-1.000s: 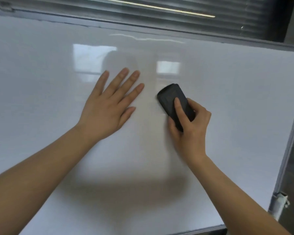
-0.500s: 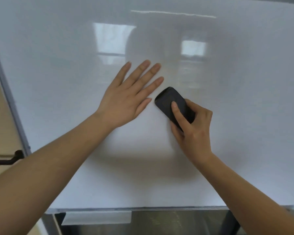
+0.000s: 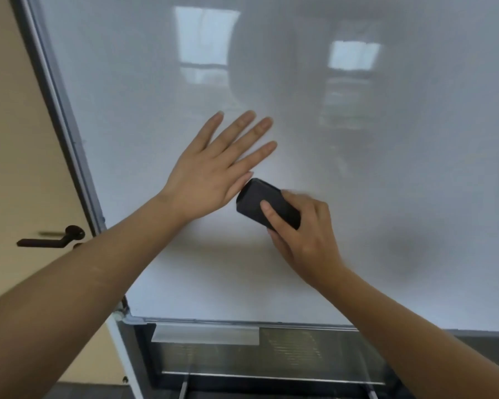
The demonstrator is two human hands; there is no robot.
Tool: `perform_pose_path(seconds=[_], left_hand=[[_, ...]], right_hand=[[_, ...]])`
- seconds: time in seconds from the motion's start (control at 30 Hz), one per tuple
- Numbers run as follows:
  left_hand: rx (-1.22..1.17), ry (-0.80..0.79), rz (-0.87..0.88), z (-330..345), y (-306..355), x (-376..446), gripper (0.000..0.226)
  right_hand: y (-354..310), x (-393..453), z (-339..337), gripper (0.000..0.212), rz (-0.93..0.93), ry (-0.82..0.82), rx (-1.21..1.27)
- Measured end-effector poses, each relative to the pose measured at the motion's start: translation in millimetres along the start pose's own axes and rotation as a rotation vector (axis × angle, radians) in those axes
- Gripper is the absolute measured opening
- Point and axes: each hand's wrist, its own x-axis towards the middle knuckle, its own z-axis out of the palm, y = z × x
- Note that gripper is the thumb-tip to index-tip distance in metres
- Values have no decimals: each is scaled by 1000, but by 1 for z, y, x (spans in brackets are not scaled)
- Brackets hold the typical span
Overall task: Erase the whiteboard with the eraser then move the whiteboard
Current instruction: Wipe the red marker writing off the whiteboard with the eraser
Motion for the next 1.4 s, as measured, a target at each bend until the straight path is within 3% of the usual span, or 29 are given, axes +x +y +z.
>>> perform_pose_path(seconds=[0.27, 0.43, 0.57, 0.83, 1.0, 1.2, 1.33, 1.4], left_hand=[[2, -85, 33, -3, -11, -43, 50], [-6, -93, 61, -6, -20, -53, 49], [-93, -87, 48, -8, -18, -57, 51], [-323, -37, 165, -9, -27, -65, 76], [-308, 98, 211, -13, -28, -63, 46], [-287, 33, 218, -14, -29, -70, 52], [-275, 25, 207, -18, -27, -73, 55], [-254, 20, 206, -19, -25, -77, 54]], right_hand=[[-48, -14, 7, 43, -65, -180, 165], [-57, -10, 1, 37, -26, -192, 262], [-61, -3, -4, 38, 135, -169, 435], [-78, 17, -10, 33, 601, -83, 643], [-81, 27, -11, 30, 667, -97, 745], [-78, 26, -12, 37, 537, -90, 607], [-80, 15, -10, 62, 278, -171, 356], [-78, 9, -8, 60, 171, -157, 187]])
